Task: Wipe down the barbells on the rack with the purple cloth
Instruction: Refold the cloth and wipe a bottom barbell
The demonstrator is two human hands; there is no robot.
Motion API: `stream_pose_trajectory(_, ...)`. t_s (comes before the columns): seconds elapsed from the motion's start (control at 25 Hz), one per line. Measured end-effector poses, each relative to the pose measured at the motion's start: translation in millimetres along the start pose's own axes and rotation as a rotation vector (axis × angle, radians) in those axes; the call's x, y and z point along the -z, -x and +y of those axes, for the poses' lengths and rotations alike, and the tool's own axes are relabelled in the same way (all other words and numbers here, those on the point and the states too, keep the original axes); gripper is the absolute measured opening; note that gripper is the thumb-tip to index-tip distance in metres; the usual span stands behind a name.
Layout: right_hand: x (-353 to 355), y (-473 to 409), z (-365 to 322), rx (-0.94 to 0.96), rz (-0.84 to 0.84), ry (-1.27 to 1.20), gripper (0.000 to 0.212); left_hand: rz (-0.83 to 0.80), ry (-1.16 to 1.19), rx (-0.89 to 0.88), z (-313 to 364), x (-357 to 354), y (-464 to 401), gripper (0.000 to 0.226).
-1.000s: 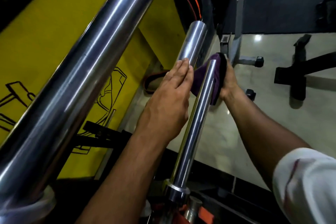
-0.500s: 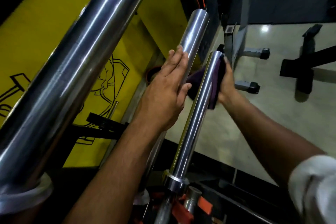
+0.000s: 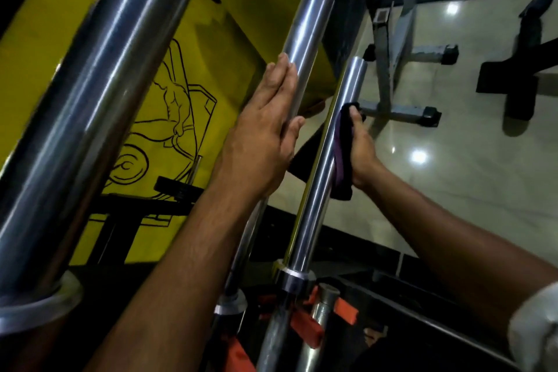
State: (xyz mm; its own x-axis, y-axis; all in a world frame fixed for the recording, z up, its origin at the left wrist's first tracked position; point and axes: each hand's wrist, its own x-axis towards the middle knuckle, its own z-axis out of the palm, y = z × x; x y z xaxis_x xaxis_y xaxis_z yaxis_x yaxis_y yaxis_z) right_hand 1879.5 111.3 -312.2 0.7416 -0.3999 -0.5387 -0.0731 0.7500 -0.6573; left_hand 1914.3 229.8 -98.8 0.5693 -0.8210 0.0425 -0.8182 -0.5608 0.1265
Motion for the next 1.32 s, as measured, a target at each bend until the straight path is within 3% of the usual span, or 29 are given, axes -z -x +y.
stream_pose_trajectory(0.16,1,-34,-54,0.109,0.062,0.027,0.056,0.018,0.023,-0.01,1,-1,0,0.07)
stream_pose_trajectory(0.4,18,15,-21,-0.023,-0.031,0.163,0.061,0.012,0.036,-0.017,2,2,1,0.068)
stream_pose_trajectory(0.52,26,43,4,-0.067,0.002,-0.055,0.042,0.022,0.046,-0.009,4,9,21,0.063)
stream_pose_trajectory(0.64,4,60,11,-0.079,0.017,-0.081,0.053,-0.081,0.034,0.019,-1,5,64,0.065)
stream_pose_trajectory(0.84,-15,33,0,0.017,0.09,-0.091,0.059,-0.056,0.01,0.043,-4,0,69,0.065)
stream_pose_trajectory(0.96,-15,59,51,0.007,0.049,-0.094,0.045,-0.043,0.0,0.041,-8,-2,70,0.065)
stream_pose_trajectory(1.12,-24,121,119,-0.091,0.012,-0.069,0.059,-0.043,-0.021,0.039,-7,-1,69,0.065)
stream_pose_trajectory(1.32,-29,105,107,0.093,0.129,-0.015,0.067,-0.04,-0.023,0.034,-7,-1,71,0.065)
